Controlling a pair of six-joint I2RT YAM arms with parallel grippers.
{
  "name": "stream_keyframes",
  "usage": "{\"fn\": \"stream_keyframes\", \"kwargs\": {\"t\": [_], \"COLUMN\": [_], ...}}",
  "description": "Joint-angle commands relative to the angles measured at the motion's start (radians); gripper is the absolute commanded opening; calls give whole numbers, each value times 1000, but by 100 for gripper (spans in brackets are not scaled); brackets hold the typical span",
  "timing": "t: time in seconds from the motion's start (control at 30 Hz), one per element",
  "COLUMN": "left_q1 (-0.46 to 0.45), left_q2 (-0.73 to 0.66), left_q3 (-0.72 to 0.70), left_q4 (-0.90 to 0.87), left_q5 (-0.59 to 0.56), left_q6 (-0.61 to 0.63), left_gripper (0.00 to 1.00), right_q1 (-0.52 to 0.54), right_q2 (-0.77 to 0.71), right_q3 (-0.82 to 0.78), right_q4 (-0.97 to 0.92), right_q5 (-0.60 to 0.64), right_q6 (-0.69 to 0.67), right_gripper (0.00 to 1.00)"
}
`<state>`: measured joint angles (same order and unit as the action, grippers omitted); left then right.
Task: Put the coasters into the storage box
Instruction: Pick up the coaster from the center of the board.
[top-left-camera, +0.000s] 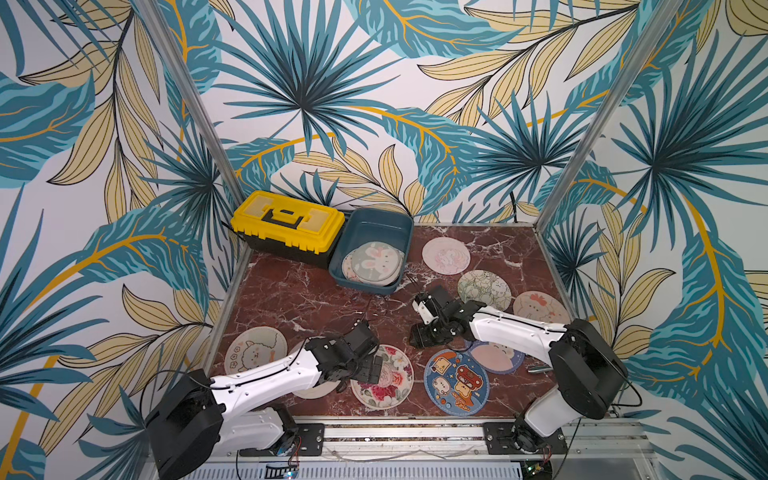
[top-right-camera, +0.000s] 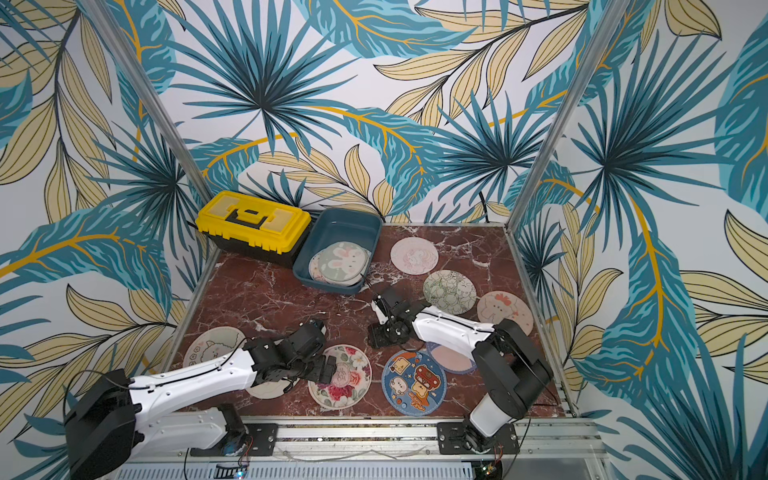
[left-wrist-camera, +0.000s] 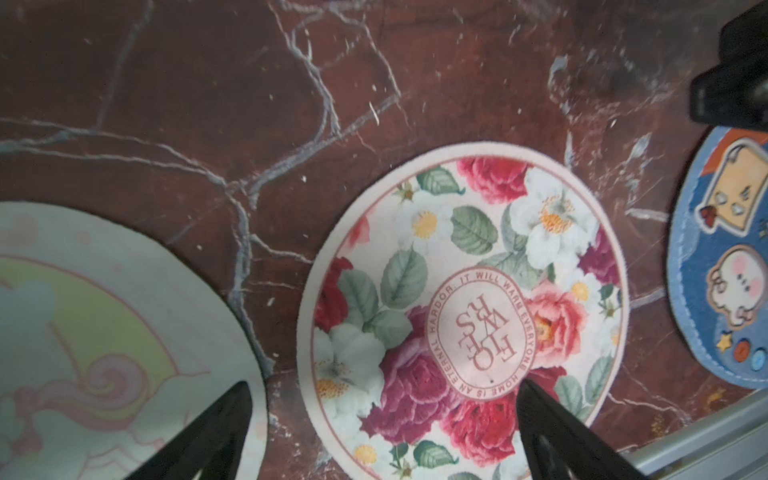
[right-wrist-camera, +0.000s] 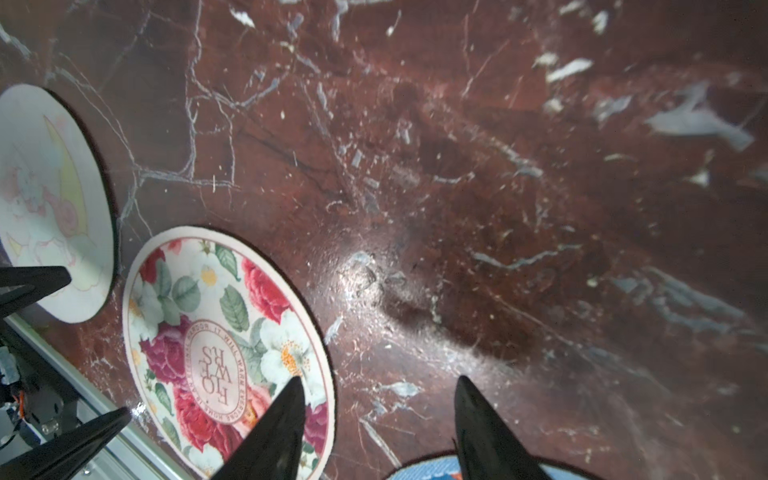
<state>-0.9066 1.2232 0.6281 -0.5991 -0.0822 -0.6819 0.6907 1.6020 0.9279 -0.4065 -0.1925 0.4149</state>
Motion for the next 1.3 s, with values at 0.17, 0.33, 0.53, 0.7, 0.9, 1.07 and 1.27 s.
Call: {"fn": "stream_keyframes", "kwargs": {"t": [0.17,0.33,0.53,0.7,0.9,1.07,1.27], "left_q1": [-48,-48,-51,-52,-51,-52,-52], "left_q2": [119,129,106,96,105,108,108], "left_q3": [-2,-7,-23,-30,-33,-35,-33], "left_q4": [-39,-37,-37,-30,-21,-21,-21], "left_q5": [-81,-102,-113,-113,-103,-100,-100], "left_q6": [-44,-54,-72,-82,-83,-81,-81], "left_gripper": [100,100,100,100,100,100,100], "right_q1": [47,77,100,107,139,141,141], "right_q2": [-30,-30,-15,1,28,50,63], "right_q3": [-43,-56,-78,-81,-76,-70,-70], "right_q4": [46,62,87,99,110,94,80], "right_q5": [-25,-31,-53,-73,-85,-60,-48], "right_q6": [39,60,88,103,121,127,126], "right_gripper": [58,58,58,58,57,57,57]}}
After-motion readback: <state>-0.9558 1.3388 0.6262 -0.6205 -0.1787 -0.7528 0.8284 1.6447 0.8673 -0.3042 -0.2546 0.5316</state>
